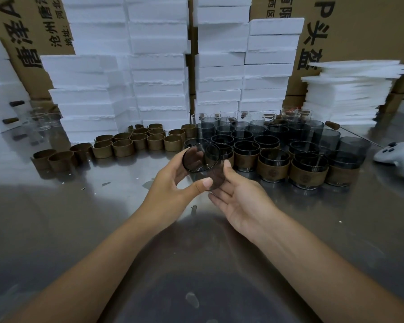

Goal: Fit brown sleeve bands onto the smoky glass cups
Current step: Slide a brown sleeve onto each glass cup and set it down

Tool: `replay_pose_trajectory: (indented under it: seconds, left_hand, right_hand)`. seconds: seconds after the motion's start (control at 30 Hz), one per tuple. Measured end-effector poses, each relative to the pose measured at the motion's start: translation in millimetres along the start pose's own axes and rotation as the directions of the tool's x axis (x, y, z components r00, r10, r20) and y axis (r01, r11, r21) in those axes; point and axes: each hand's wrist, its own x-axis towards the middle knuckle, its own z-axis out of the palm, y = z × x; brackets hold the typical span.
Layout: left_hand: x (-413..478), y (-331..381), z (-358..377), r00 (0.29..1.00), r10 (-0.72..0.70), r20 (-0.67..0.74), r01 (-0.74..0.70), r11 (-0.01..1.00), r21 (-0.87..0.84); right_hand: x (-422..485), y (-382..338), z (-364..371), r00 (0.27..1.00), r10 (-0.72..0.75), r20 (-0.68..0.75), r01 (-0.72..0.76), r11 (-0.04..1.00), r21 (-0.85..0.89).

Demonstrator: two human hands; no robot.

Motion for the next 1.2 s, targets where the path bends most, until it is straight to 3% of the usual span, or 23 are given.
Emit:
replay_pose_trajectory:
  seconds: [0.1, 0.27, 0.47, 0.67, 0.9, 1.2]
  left_hand:
    - [1, -1, 1, 0.999, -0.029, -0.019, 0.028, 0.998, -0.055]
    - [0, 0, 1, 0.989, -0.147, -0.025, 0.138, 0.965, -0.225]
    - [0, 4, 3, 0.963, -0.257, 0.087, 0.271, 0.931, -0.243]
    - [-2, 7, 7, 0.95, -0.29, 0.115, 0.312, 0.904, -0.294]
    - [-2, 9, 8, 0.948, -0.317, 0.032, 0.3, 0.854, -0.424]
    - [-2, 11, 5, 0.942, -0.332, 0.042, 0.309, 0.814, -0.492]
  right_hand:
    - [-1, 0, 0, 1.0, -0.022, 0.022, 0.023, 0.999, -0.032]
    - [0, 5, 2, 0.965, -0.262, 0.022, 0.248, 0.882, -0.4]
    - [-2, 5, 2, 0.892, -0.406, 0.198, 0.45, 0.764, -0.462]
    - [1, 9, -1, 0.877, -0.429, 0.215, 0.479, 0.762, -0.436]
    - [1, 12, 2, 0.878, -0.438, 0.19, 0.474, 0.753, -0.457]
    - [-5, -2, -2, 0.94, -0.307, 0.151, 0.339, 0.897, -0.283]
